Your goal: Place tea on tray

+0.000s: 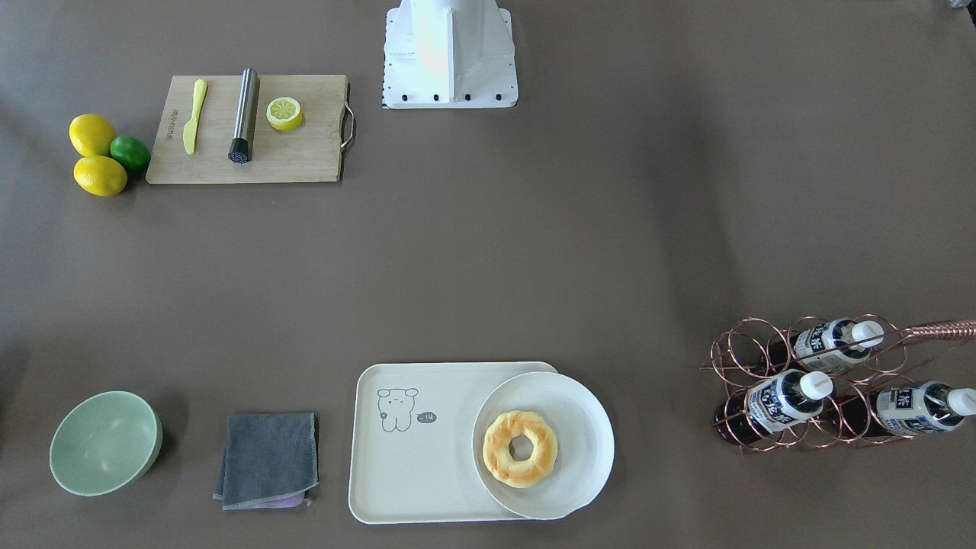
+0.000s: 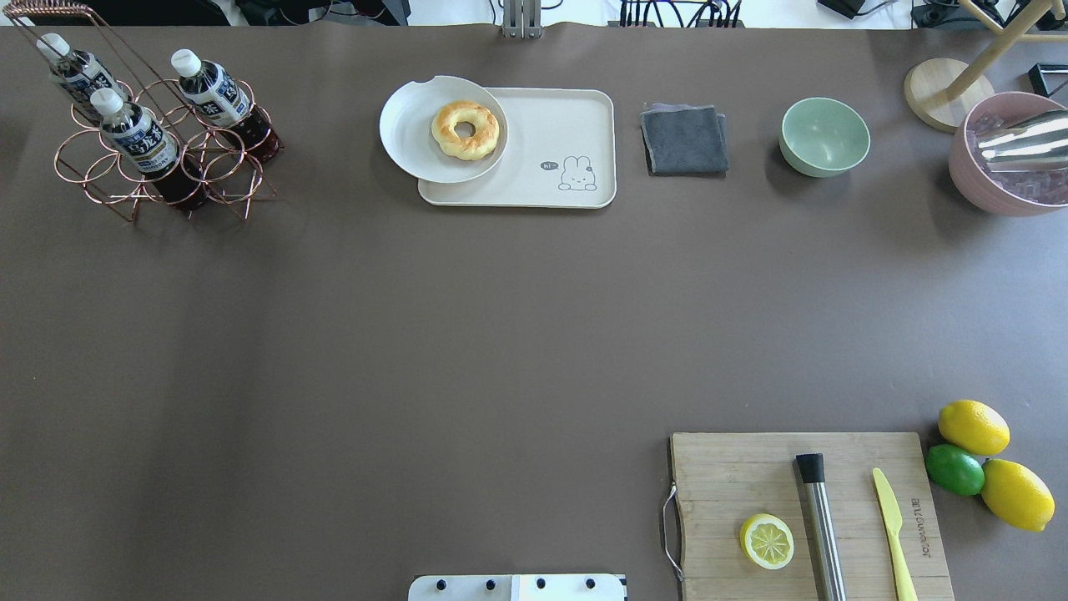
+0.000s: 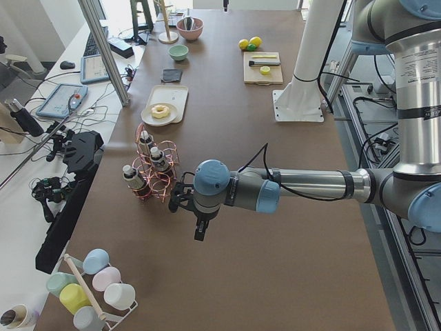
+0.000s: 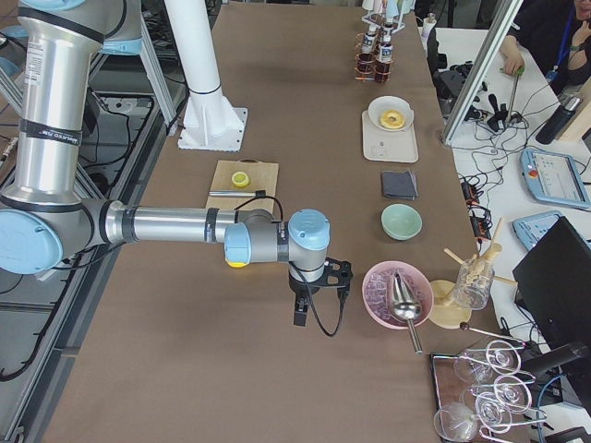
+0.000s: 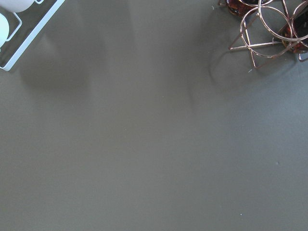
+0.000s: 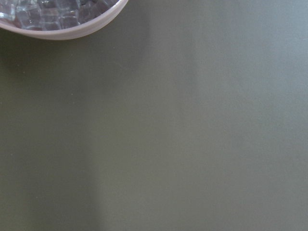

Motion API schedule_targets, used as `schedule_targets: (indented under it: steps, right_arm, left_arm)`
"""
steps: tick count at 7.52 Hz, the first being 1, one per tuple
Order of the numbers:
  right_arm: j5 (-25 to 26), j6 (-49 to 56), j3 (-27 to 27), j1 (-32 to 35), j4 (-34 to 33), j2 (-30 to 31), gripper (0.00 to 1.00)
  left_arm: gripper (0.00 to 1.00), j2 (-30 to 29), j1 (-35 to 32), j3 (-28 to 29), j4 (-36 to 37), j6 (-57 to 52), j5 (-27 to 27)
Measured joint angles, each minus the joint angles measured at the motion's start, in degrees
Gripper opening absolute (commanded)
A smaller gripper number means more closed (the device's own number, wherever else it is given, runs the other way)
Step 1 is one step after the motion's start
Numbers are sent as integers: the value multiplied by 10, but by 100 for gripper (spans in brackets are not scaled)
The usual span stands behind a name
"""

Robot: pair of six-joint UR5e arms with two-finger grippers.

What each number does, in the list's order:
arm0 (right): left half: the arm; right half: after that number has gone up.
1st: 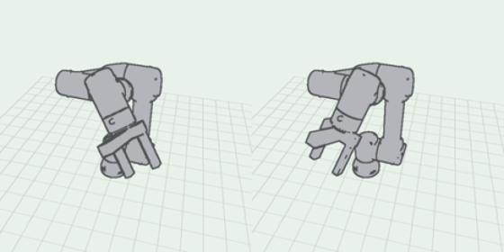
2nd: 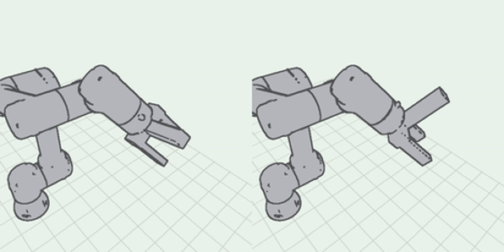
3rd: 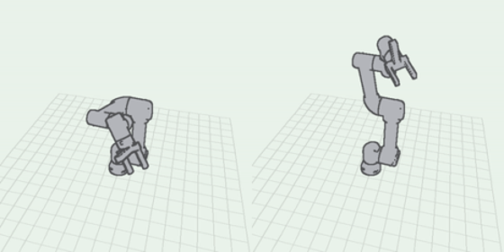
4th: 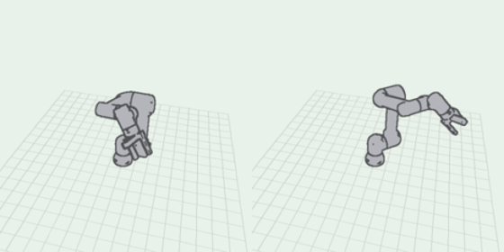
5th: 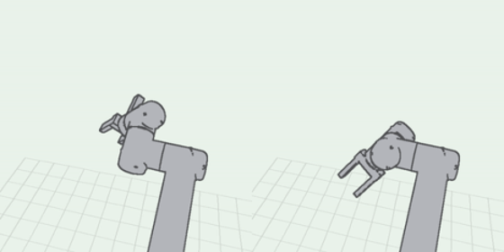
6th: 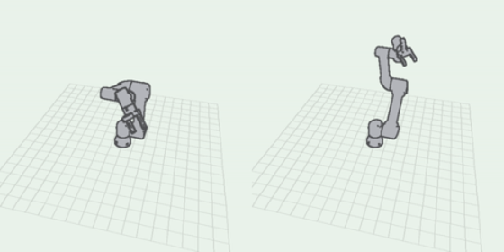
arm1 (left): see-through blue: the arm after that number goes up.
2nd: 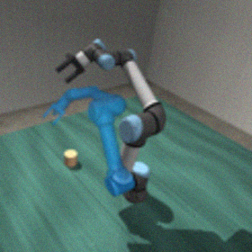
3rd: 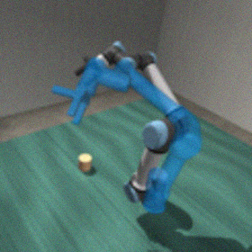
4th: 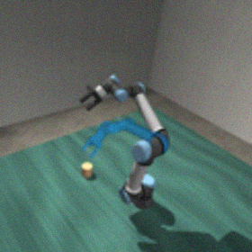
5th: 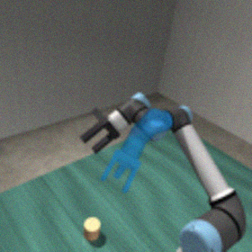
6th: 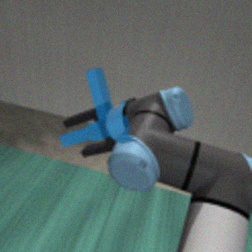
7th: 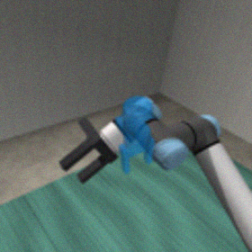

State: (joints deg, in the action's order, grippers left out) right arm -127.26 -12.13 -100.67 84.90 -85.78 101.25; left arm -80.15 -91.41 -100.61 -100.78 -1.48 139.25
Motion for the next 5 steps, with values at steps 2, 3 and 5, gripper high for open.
schedule_targets:
  steps: [2, 3, 5]
  right_arm:
    - [0, 0, 0, 0, 0, 0, 100]
    - [0, 0, -1, 0, 0, 0, 100]
    - [-3, 0, -1, 0, 0, 0, 100]
  left_arm:
    - [99, -2, 0, 2, 2, 1, 1]
    - [99, -2, 0, 4, 2, 1, 4]
    - [99, -4, 0, 9, -11, -1, 6]
